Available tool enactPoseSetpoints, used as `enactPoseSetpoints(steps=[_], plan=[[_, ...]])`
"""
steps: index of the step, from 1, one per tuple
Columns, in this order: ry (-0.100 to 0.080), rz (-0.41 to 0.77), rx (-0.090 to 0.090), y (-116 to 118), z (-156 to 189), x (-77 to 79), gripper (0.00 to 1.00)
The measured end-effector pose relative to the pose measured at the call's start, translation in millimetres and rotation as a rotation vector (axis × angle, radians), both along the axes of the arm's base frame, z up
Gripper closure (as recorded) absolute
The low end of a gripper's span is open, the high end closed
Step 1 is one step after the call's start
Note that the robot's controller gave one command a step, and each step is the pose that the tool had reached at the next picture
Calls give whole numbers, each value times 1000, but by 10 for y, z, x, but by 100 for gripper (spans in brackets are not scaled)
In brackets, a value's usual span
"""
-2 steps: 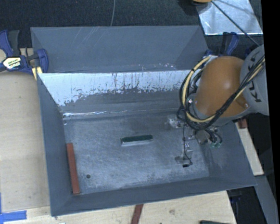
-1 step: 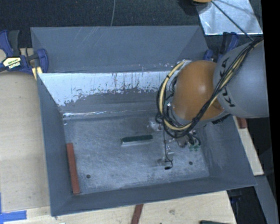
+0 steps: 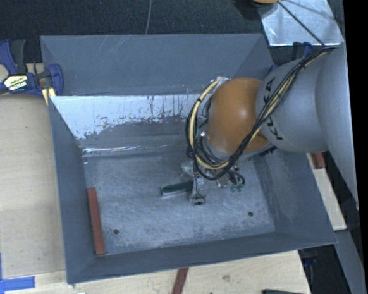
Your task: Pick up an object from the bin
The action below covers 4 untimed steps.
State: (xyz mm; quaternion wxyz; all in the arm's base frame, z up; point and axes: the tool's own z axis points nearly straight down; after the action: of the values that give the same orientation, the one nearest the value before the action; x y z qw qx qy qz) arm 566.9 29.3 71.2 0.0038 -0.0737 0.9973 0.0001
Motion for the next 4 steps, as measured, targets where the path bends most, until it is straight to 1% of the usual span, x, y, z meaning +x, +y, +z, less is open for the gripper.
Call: enactPoseSetpoints(steps=[1,2,3,4], plan=[[0,0,0,0,0,0,100],[9,51,-1,105,966,-159,0],[7,83,-1,174,1574,-238,0],[-8,160,-1,167,1268,-208,0]])
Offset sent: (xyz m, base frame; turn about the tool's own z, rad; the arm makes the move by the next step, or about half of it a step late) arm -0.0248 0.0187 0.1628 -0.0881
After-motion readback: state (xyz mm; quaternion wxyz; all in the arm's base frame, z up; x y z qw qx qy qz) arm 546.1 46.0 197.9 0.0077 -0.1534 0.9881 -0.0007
